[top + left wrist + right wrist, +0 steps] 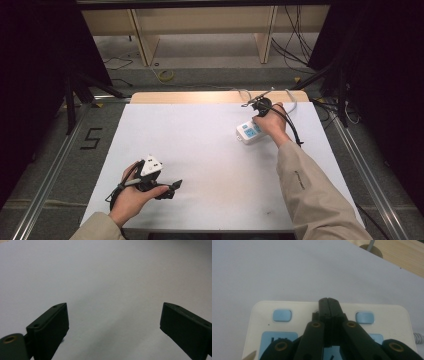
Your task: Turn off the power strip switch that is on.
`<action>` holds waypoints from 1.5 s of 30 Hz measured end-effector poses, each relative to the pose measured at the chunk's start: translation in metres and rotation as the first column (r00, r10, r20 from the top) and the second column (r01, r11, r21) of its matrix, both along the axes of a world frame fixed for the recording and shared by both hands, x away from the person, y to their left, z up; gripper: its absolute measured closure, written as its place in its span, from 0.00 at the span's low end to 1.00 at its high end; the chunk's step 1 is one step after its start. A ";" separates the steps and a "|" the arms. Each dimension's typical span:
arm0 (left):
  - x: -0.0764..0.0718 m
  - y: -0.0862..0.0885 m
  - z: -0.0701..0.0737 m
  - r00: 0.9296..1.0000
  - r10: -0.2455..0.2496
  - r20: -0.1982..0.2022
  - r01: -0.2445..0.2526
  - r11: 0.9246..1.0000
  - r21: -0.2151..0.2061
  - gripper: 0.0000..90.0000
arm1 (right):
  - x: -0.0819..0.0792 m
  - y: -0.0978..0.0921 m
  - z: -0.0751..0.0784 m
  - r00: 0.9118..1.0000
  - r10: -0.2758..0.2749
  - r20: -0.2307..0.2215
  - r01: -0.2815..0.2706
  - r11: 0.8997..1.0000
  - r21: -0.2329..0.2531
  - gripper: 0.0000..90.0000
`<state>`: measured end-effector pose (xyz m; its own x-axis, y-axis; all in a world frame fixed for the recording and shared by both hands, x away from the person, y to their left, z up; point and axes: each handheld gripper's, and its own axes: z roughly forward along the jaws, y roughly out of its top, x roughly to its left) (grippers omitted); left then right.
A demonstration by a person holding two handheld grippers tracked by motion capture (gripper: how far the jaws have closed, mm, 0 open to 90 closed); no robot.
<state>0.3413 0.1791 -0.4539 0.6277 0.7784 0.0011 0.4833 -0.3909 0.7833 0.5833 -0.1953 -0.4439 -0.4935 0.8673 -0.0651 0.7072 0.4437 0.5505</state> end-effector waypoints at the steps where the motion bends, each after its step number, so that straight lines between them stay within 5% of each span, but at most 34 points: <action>1: 0.000 0.000 0.000 1.000 0.000 0.000 0.000 1.000 0.000 0.09 | 0.000 0.000 0.000 1.000 0.000 0.000 0.000 1.000 0.000 1.00; 45: 0.000 -0.001 -0.001 1.000 -0.003 -0.004 0.003 1.000 -0.002 0.09 | -0.001 0.001 0.000 1.000 0.006 0.017 -0.006 1.000 -0.014 1.00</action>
<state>0.3414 0.1781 -0.4549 0.6304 0.7762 -0.0034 0.4852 -0.3907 0.7823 0.5826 -0.1939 -0.4441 -0.4972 0.8634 -0.0855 0.6953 0.4555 0.5560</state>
